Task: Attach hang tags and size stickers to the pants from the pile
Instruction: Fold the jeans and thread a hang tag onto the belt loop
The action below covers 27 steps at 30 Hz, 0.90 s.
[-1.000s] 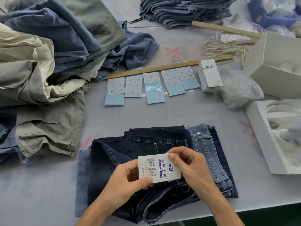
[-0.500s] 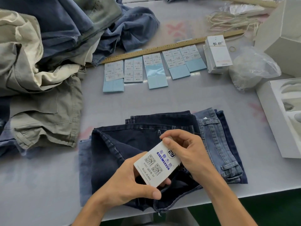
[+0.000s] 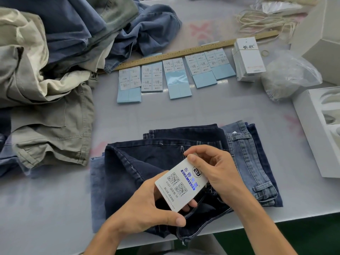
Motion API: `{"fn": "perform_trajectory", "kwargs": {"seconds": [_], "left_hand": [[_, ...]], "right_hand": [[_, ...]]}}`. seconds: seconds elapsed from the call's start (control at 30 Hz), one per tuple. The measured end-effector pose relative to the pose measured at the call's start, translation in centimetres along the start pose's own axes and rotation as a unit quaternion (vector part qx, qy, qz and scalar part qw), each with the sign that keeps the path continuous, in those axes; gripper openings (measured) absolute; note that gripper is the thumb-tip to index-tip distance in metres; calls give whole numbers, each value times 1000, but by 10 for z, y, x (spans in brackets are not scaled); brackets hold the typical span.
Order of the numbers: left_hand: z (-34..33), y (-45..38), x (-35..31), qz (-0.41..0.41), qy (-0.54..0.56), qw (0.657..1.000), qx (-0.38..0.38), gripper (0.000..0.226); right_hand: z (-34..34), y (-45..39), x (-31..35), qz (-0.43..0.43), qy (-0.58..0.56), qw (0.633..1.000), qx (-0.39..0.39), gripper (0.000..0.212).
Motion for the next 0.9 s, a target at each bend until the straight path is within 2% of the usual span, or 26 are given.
{"fn": "perform_trajectory", "kwargs": {"seconds": [0.47, 0.67, 0.73, 0.9], "left_hand": [[-4, -1, -10, -13, -17, 1000, 4, 77], [-1, -1, -5, -29, 1, 1000, 0, 76], [-1, 0, -5, -37, 3, 999, 2, 70], [-4, -2, -1, -34, -10, 999, -32, 35]], "right_hand": [[-1, -2, -1, -16, 17, 1000, 11, 9], [3, -3, -6, -21, 9, 1000, -21, 6], [4, -1, -8, -19, 7, 999, -33, 7], [7, 4, -6, -10, 18, 998, -56, 8]]}}
Point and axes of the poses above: each hand's wrist, its own y-axis away from the middle knuckle, its own z-axis out of the back of the hand, x = y × z, the point moved 5 cm from there along -y, towards the middle knuckle, and after that the axes turned 13 degrees about x, right-handed, at the moved point
